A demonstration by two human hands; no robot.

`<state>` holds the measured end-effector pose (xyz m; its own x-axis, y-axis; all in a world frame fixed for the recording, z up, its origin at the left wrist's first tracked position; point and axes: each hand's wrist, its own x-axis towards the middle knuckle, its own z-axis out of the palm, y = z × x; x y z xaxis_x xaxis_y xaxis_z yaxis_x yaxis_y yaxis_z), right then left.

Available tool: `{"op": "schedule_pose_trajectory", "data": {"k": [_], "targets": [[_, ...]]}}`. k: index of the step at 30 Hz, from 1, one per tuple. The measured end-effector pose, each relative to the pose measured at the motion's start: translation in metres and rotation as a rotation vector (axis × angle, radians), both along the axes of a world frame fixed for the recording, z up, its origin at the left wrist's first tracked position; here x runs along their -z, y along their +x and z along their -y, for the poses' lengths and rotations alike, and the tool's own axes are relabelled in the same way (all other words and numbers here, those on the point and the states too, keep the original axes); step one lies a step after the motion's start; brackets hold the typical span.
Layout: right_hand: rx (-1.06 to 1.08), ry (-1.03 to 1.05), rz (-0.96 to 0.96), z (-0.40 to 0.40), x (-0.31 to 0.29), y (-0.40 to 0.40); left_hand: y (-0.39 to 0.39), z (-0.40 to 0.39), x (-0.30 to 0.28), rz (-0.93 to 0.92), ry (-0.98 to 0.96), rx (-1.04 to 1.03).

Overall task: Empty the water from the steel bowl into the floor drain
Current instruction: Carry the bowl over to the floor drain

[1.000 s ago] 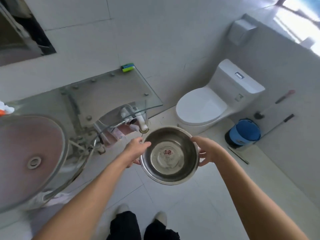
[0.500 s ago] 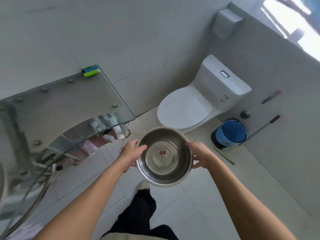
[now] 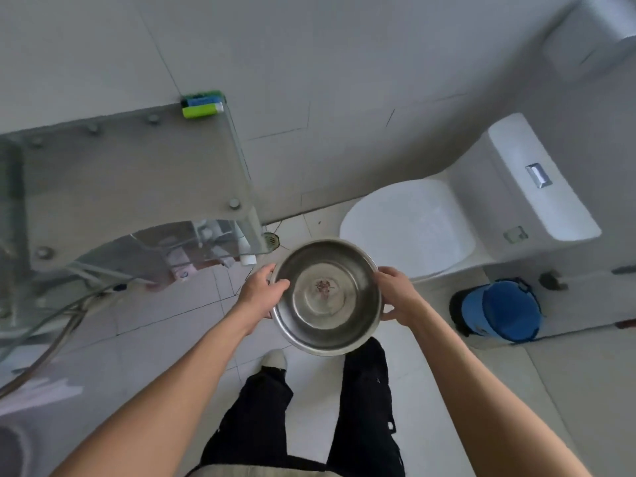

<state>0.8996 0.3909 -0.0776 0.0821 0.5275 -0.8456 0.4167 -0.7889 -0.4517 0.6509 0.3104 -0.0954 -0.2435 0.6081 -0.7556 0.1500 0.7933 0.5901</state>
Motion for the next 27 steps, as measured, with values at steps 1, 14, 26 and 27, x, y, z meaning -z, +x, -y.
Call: {"op": "schedule_pose_trajectory", "data": {"k": [1, 14, 26, 27], "targets": [[-0.030, -0.005, 0.000, -0.008, 0.007, 0.000, 0.004, -0.002, 0.005, -0.007, -0.010, -0.025], [-0.408, -0.060, 0.024, -0.100, 0.155, -0.002, 0.055, -0.016, 0.144, -0.066, -0.115, -0.428], [-0.511, -0.063, 0.014, -0.090, 0.306, -0.049, 0.030, 0.004, 0.277, -0.126, -0.092, -0.517], [-0.524, -0.068, 0.006, -0.091, 0.318, -0.052, 0.028, 0.006, 0.288, -0.129, -0.095, -0.523]]}}
